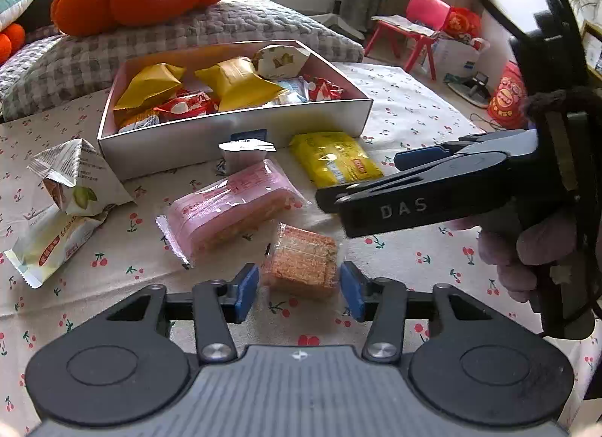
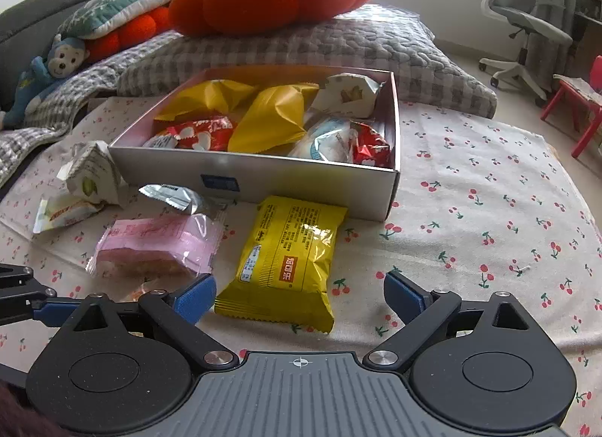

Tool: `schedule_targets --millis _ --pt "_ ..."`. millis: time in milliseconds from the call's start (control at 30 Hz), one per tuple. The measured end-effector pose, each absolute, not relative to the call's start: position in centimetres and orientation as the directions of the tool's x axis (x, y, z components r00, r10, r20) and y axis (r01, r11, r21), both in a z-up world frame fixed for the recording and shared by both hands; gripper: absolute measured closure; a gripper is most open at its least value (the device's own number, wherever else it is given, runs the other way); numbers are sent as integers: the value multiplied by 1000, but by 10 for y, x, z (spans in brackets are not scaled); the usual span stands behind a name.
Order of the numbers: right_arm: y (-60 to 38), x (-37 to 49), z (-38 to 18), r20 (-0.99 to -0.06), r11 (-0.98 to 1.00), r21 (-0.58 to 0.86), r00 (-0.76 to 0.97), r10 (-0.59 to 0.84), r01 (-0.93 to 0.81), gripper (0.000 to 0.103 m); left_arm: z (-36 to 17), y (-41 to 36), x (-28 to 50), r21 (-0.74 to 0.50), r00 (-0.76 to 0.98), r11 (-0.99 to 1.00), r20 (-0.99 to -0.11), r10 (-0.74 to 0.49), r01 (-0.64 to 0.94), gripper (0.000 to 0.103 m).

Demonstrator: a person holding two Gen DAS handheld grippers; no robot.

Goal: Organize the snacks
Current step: 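Grasp the wafer square with the left tool while the right tool grasps the yellow packet, then carry the wafer square and yellow packet into the box and open both tools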

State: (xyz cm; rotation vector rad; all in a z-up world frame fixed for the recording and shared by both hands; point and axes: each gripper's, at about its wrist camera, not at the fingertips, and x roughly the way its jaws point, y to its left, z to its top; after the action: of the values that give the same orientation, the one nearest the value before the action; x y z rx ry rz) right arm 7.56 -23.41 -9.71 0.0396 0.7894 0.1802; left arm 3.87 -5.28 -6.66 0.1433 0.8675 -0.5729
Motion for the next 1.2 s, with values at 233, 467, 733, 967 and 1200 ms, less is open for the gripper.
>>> schedule_targets --millis 233,467,733,967,1200 --pt "-247 70 -97 -727 987 98 668 159 -129 18 -70 -56 42 -105 500 835 -758 -419 540 44" --pt "-250 73 -99 -728 984 107 662 177 -144 16 -73 -63 44 -78 505 827 -758 -412 557 39" --pt "-244 84 -101 -717 984 85 676 168 -154 18 -74 -60 46 -81 516 832 -751 -413 548 49" --pt "-245 82 -96 -703 978 87 684 195 -189 53 -71 -59 47 -75 529 842 -747 -402 533 63" --pt "-244 74 -92 -702 976 85 683 202 -201 53 -59 -54 46 -88 543 848 -732 -411 522 64"
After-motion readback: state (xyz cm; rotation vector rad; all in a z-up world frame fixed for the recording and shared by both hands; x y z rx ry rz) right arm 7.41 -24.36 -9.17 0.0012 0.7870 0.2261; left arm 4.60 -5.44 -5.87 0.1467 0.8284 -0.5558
